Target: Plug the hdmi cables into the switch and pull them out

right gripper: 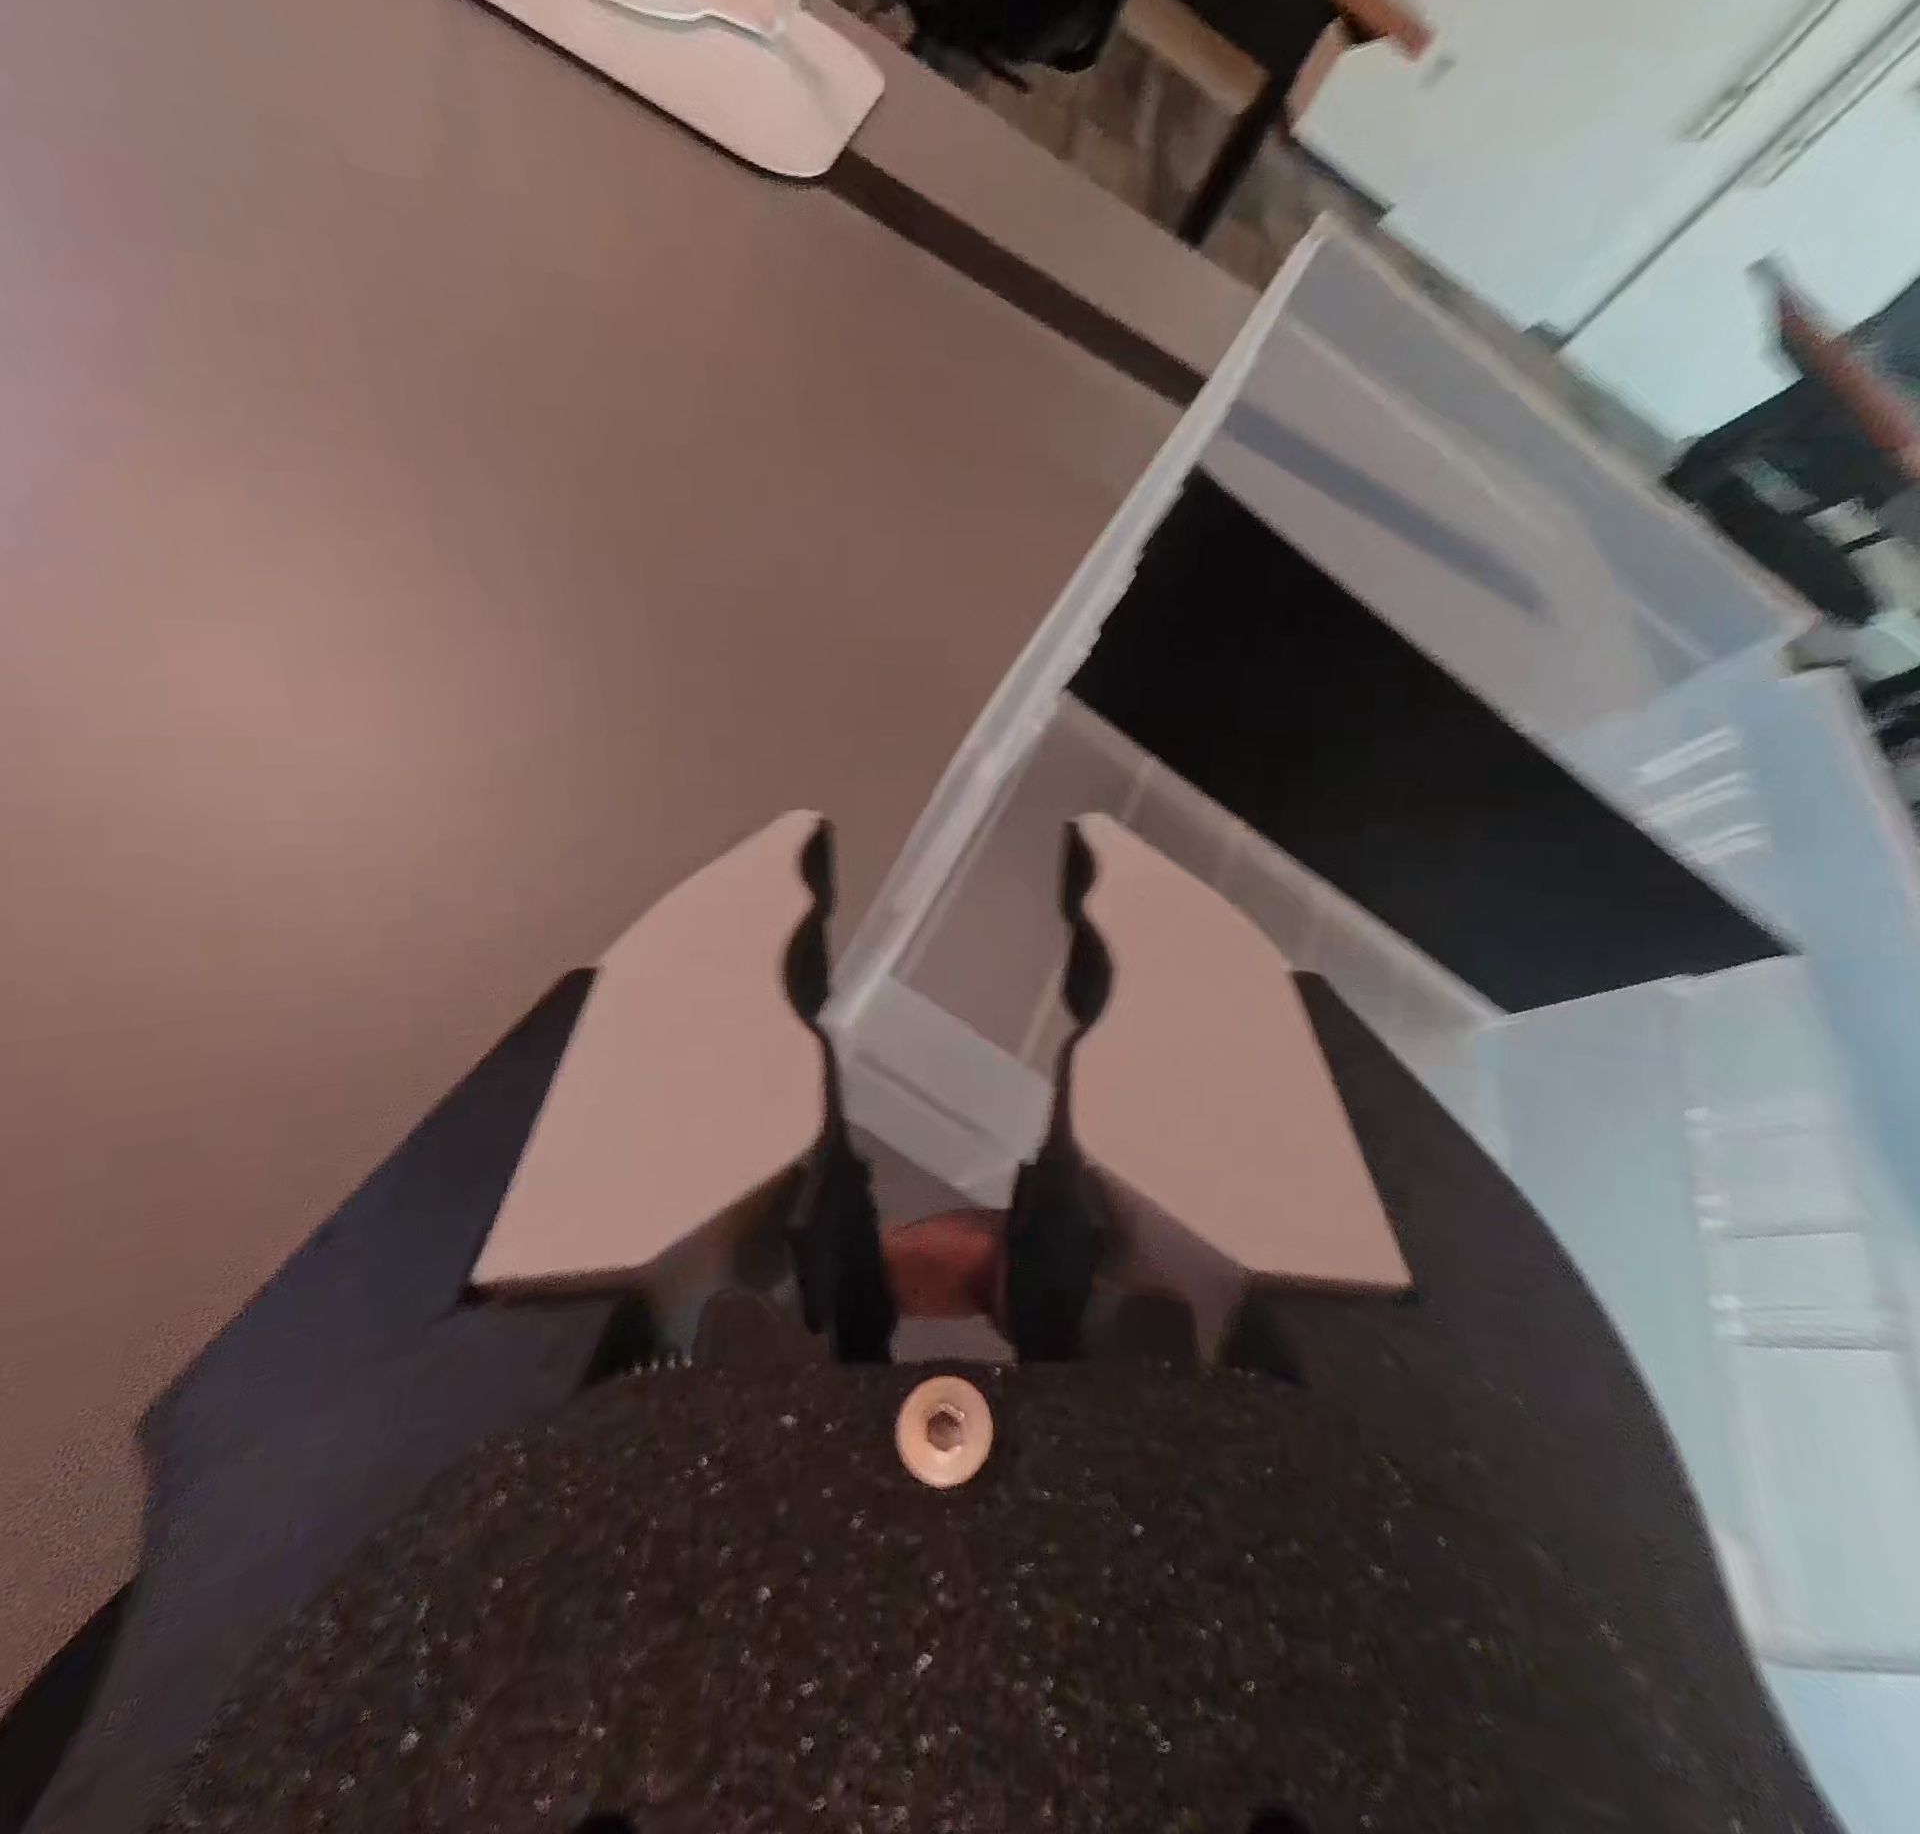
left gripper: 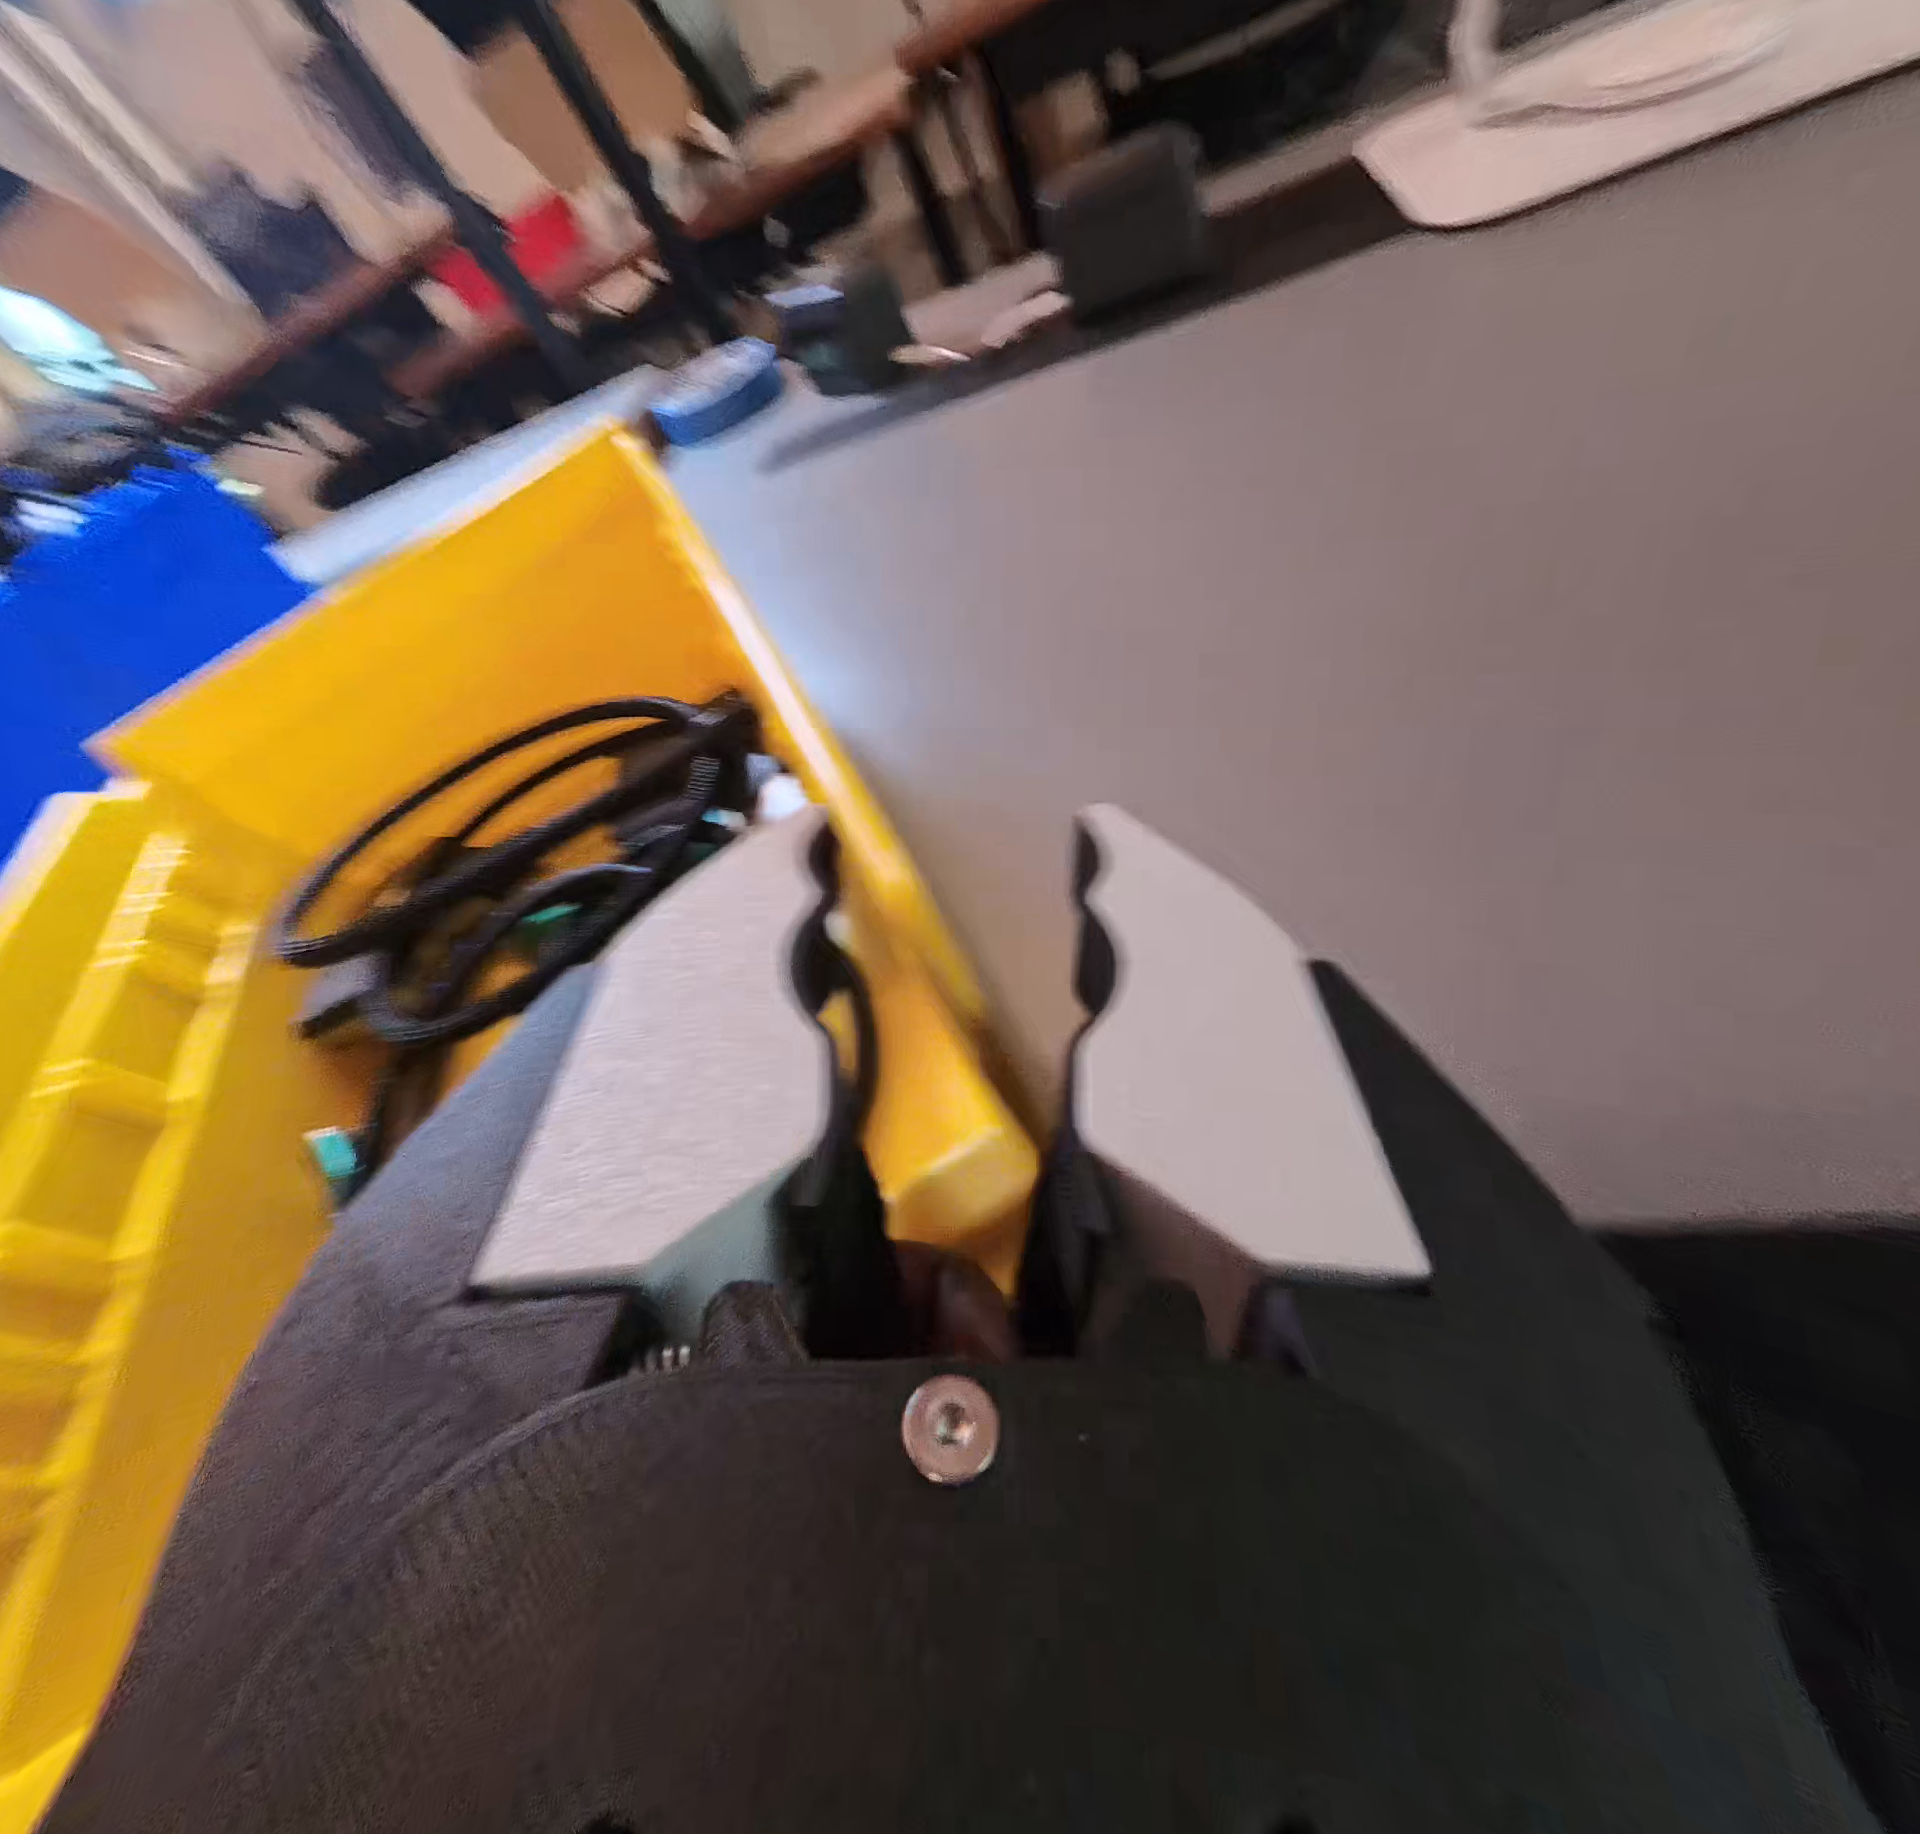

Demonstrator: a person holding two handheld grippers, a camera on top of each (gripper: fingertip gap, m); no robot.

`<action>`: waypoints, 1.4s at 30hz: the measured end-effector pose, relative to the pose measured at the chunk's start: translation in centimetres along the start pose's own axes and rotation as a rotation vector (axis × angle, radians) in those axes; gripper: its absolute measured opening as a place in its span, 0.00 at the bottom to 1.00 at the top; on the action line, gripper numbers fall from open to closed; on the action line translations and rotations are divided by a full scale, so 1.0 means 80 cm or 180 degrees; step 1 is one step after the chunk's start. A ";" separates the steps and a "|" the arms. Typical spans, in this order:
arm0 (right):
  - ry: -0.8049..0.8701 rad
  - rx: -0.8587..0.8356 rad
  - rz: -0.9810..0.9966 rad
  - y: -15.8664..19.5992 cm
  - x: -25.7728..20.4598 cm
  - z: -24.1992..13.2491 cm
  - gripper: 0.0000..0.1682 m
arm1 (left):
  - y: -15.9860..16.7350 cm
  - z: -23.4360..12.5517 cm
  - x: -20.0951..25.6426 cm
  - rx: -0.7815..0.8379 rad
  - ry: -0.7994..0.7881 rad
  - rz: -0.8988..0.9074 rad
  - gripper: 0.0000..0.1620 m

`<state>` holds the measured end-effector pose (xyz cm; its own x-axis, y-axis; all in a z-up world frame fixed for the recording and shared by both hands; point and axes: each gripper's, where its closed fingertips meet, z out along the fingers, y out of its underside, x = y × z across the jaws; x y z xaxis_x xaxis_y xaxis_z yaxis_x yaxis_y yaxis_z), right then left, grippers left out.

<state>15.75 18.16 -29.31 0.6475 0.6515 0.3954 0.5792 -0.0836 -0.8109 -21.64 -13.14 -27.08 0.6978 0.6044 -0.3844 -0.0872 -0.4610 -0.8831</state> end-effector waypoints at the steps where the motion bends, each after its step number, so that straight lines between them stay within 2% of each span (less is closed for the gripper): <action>1: -0.0082 -0.0050 0.0086 0.004 -0.002 0.000 0.17 | -0.004 0.002 -0.007 0.0081 -0.0087 0.0046 0.16; 2: -0.0042 -0.0113 0.0082 0.008 0.002 0.000 0.12 | -0.006 0.004 -0.006 0.0115 -0.0040 0.0009 0.15; 4: 0.0206 -0.0243 -0.0014 0.016 0.017 -0.001 0.09 | -0.007 0.005 -0.003 0.0145 -0.0016 0.0029 0.15; 13: 0.0291 -0.0292 -0.0145 0.021 0.026 -0.004 0.09 | -0.017 -0.001 0.026 0.0403 0.0542 0.0140 0.15; 15: 0.0269 0.0028 -0.0327 0.004 0.022 -0.007 0.16 | -0.019 -0.003 0.033 0.0420 0.0635 0.0271 0.16; 16: 0.0233 0.0293 -0.0410 -0.011 0.018 -0.012 0.23 | -0.020 -0.006 0.041 0.0420 0.0780 0.0345 0.22; 18: 0.0120 0.0867 -0.0495 -0.045 0.008 -0.028 0.30 | -0.032 -0.020 0.046 0.0490 0.1068 0.0376 0.33; 21: -0.0162 0.1735 -0.0385 -0.090 -0.012 -0.062 0.29 | -0.073 -0.045 0.012 0.0792 0.1234 0.0278 0.33; 24: -0.0601 0.2214 -0.0318 -0.107 -0.037 -0.084 0.29 | -0.104 -0.052 -0.043 0.0880 0.1320 0.0261 0.33; 27: -0.1017 0.2282 -0.0290 -0.107 -0.060 -0.088 0.30 | -0.094 -0.024 -0.070 0.0424 0.1602 0.0495 0.33; 29: -0.1005 0.2262 -0.0382 -0.107 -0.065 -0.086 0.30 | -0.069 0.007 -0.069 -0.0046 0.1809 0.0728 0.33; 32: -0.1054 0.2200 -0.0539 -0.104 -0.077 -0.082 0.30 | -0.031 0.054 -0.056 -0.0516 0.1849 0.1117 0.33; 37: -0.1038 0.2077 -0.0664 -0.098 -0.082 -0.073 0.30 | 0.013 0.103 -0.034 -0.1077 0.1805 0.1035 0.32; 38: -0.1038 0.2063 -0.0673 -0.097 -0.082 -0.072 0.30 | 0.023 0.109 -0.033 -0.1202 0.1789 0.1025 0.28; 39: -0.1034 0.2055 -0.0677 -0.097 -0.082 -0.071 0.29 | 0.029 0.112 -0.031 -0.1264 0.1823 0.1026 0.17; 40: -0.1027 0.2051 -0.0680 -0.096 -0.081 -0.071 0.29 | 0.030 0.111 -0.026 -0.1255 0.1898 0.0998 0.10; 42: -0.1011 0.2038 -0.0686 -0.096 -0.080 -0.069 0.29 | 0.020 0.110 -0.028 -0.1125 0.1844 0.1001 0.05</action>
<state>9.91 10.42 -23.25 0.3217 0.7984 0.5090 0.2126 0.4629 -0.8605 -29.59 -9.53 -30.01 0.9490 0.0157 -0.3150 -0.1788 -0.7959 -0.5784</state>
